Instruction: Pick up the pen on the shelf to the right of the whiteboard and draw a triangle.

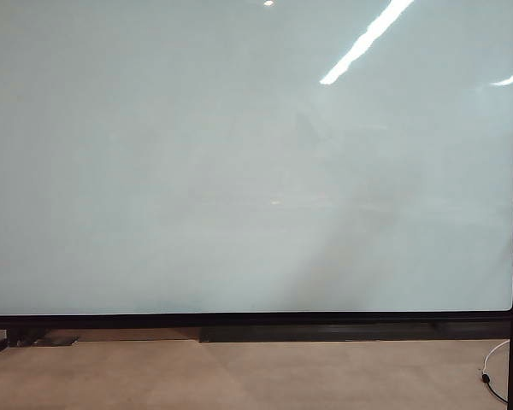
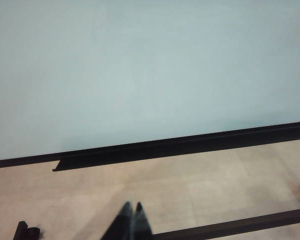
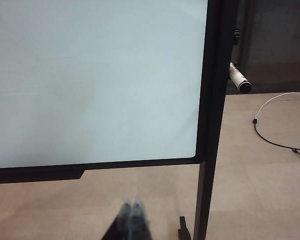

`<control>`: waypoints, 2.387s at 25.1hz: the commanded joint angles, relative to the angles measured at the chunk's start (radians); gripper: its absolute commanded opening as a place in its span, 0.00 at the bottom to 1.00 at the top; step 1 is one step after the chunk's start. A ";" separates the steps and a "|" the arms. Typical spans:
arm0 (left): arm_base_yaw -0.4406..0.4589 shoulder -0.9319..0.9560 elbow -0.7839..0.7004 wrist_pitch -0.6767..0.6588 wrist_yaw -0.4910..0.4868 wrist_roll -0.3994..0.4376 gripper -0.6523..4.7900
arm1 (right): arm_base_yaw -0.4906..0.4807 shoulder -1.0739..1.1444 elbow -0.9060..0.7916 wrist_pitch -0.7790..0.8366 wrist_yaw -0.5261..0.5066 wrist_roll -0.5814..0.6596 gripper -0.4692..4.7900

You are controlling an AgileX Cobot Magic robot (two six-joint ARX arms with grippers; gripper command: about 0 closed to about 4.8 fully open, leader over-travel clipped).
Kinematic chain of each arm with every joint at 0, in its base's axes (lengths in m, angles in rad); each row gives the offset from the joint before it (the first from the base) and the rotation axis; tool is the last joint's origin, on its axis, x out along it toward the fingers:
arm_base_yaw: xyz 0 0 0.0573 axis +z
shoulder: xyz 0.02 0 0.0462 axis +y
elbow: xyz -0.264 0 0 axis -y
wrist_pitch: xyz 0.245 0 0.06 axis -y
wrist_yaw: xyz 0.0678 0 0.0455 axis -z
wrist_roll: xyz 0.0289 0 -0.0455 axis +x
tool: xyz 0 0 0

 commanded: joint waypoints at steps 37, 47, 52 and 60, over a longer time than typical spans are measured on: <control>0.000 0.000 0.003 -0.007 0.000 0.001 0.11 | -0.438 1.395 0.372 1.347 -0.595 0.103 0.73; 0.000 0.000 0.003 -0.008 0.001 0.001 0.11 | -0.441 1.778 0.507 1.472 -0.571 -0.009 0.73; 0.000 0.000 0.003 -0.009 0.004 0.001 0.11 | -0.442 1.894 0.619 1.471 -0.568 -0.045 0.73; 0.000 0.000 0.003 -0.009 0.004 0.001 0.11 | -0.435 2.065 0.800 1.469 -0.567 -0.047 0.73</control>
